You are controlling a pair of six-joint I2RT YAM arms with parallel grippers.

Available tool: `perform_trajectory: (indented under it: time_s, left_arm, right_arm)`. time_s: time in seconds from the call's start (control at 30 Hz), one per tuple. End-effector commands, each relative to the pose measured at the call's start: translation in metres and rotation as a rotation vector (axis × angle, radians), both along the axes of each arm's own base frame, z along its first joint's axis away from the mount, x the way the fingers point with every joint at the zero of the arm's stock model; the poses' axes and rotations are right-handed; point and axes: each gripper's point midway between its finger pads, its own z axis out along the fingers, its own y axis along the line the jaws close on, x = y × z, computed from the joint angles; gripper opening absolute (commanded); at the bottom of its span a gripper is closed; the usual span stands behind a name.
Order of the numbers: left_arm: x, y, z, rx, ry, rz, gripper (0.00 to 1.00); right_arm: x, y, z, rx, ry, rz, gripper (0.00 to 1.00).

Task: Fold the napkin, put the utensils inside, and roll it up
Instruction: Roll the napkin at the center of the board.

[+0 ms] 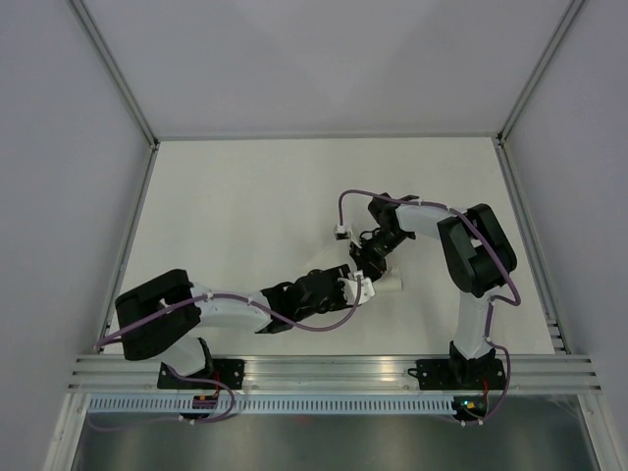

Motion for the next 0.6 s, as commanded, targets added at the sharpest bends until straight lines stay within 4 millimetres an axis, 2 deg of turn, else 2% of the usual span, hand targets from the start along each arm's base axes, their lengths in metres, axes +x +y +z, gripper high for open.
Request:
perform_trajectory:
  time_s: [0.0,0.13,0.2,0.43,0.5,0.57]
  left_arm:
    - [-0.003,-0.010,-0.013,0.119,-0.045,-0.103,0.58]
    - [-0.001,-0.011,-0.028,0.167,-0.063,-0.127,0.61]
    - [0.003,-0.013,-0.027,0.165,-0.082,-0.120,0.63]
    - [0.006,-0.017,-0.050,0.228,-0.080,-0.134,0.63]
    - [0.007,-0.017,-0.057,0.244,-0.073,-0.133,0.62]
    - [0.010,-0.017,-0.060,0.255,-0.068,-0.119,0.56]
  right_arm:
    - [-0.012,-0.037,-0.052,-0.206,0.024,0.047,0.06]
    - [-0.011,-0.038,-0.052,-0.212,0.028,0.038,0.06]
    - [-0.010,-0.040,-0.053,-0.214,0.031,0.037,0.06]
    - [-0.009,-0.040,-0.054,-0.214,0.043,0.032,0.05]
    - [-0.009,-0.040,-0.054,-0.215,0.048,0.035,0.05]
    - [-0.010,-0.041,-0.055,-0.218,0.056,0.036,0.05]
